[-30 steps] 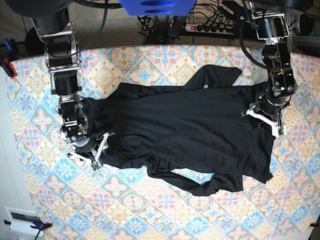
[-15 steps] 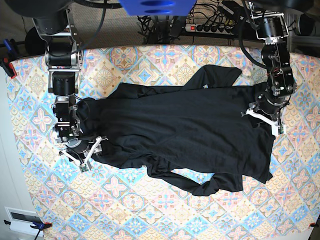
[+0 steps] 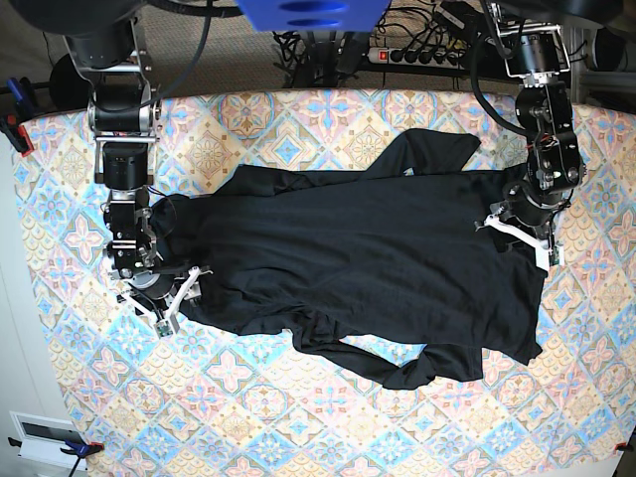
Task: Layout the t-shirt on the table in an organized manner, then fold the t-shirt properly
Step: 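Drag the held shirt end with the right gripper toward the left gripper's side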
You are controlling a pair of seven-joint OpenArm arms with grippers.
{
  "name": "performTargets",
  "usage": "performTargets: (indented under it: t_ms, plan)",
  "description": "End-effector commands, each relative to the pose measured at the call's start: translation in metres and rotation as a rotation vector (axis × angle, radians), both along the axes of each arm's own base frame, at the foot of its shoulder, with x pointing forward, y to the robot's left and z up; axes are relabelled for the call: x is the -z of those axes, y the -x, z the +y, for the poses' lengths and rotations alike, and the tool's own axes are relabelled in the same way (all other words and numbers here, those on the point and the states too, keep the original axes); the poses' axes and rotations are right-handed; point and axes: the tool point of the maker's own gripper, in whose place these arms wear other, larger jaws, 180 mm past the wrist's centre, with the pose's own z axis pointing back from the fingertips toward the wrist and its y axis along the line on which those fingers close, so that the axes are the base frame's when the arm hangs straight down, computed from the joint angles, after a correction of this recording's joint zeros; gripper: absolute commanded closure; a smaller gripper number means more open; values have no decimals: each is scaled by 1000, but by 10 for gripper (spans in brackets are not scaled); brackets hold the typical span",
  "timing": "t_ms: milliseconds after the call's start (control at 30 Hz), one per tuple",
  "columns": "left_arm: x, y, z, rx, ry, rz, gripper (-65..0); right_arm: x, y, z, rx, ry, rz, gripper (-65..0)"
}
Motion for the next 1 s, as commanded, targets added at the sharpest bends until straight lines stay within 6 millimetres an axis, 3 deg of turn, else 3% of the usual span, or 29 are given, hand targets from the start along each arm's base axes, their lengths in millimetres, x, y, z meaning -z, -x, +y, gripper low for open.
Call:
performTargets:
  t_ms: [0, 200, 400, 600, 733, 867, 967]
  plan:
    - [-15, -9, 6, 0, -20, -49, -181, -16, -12, -7, 6, 13, -39, -352]
    - [-13, -6, 5, 0, -18, -43, -181, -11, -7, 5, 32, -95, -35, -344]
    - [-10, -4, 6, 1, -18, -35, -181, -21, -4, 36, -48, -277, -47, -186]
    - [-10, -4, 5, 1, -16, -35, -181, -25, -7, 34, -41, -282, -63, -5]
    - [-10, -4, 5, 1, -16, -35, -181, -33, -12, 32, -43, -275, -82, -4]
    - [-9, -3, 5, 1, -16, -33, -181, -58, -28, 8, -25, -251, -161, 0]
    - [-9, -3, 5, 1, -16, -33, -181, -89, -49, -2, -22, -244, -239, 0]
